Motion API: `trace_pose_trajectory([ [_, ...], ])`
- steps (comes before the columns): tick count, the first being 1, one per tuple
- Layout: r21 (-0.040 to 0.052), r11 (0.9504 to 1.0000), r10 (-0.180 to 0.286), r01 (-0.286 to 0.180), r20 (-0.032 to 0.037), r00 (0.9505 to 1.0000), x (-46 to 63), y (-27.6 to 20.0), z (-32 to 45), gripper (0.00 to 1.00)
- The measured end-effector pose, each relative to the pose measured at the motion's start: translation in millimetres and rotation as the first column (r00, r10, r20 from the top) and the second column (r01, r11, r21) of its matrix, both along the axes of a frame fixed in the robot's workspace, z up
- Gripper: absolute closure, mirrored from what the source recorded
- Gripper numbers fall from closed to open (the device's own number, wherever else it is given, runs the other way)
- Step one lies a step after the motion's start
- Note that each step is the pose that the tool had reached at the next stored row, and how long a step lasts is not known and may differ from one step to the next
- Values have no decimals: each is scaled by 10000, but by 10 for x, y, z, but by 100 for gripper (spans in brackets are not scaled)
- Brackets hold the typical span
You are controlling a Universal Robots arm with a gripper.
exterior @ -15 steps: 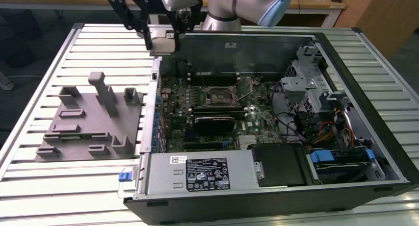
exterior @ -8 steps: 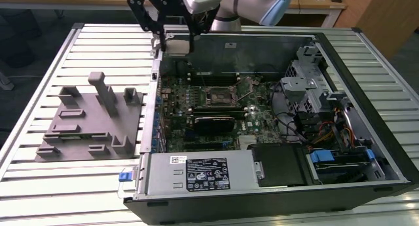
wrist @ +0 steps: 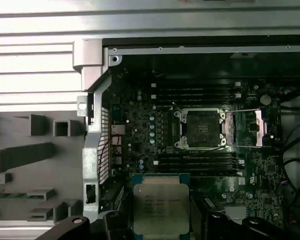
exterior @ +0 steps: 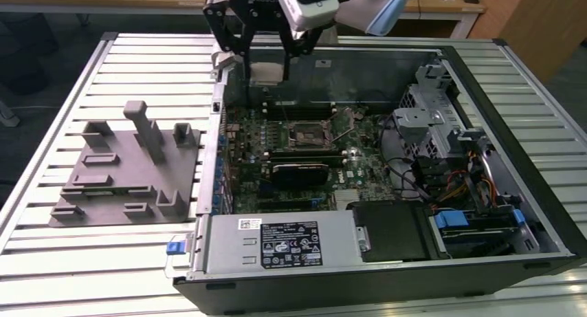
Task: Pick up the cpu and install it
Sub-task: 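Pick up the cpu and move it towards the insertion slot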
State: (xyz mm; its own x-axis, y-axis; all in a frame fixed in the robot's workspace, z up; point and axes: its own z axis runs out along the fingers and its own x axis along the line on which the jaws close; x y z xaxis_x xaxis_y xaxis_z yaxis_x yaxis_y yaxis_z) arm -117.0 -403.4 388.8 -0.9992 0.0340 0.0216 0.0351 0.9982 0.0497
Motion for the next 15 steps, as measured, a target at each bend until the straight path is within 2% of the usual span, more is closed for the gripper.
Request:
trace_pose_trajectory([
  [7, 0, 10000, 1, -1, -40, 10000, 176, 9, -127, 46],
  [15, 2, 10000, 1, -1, -58, 10000, 311, 34, -274, 46],
])
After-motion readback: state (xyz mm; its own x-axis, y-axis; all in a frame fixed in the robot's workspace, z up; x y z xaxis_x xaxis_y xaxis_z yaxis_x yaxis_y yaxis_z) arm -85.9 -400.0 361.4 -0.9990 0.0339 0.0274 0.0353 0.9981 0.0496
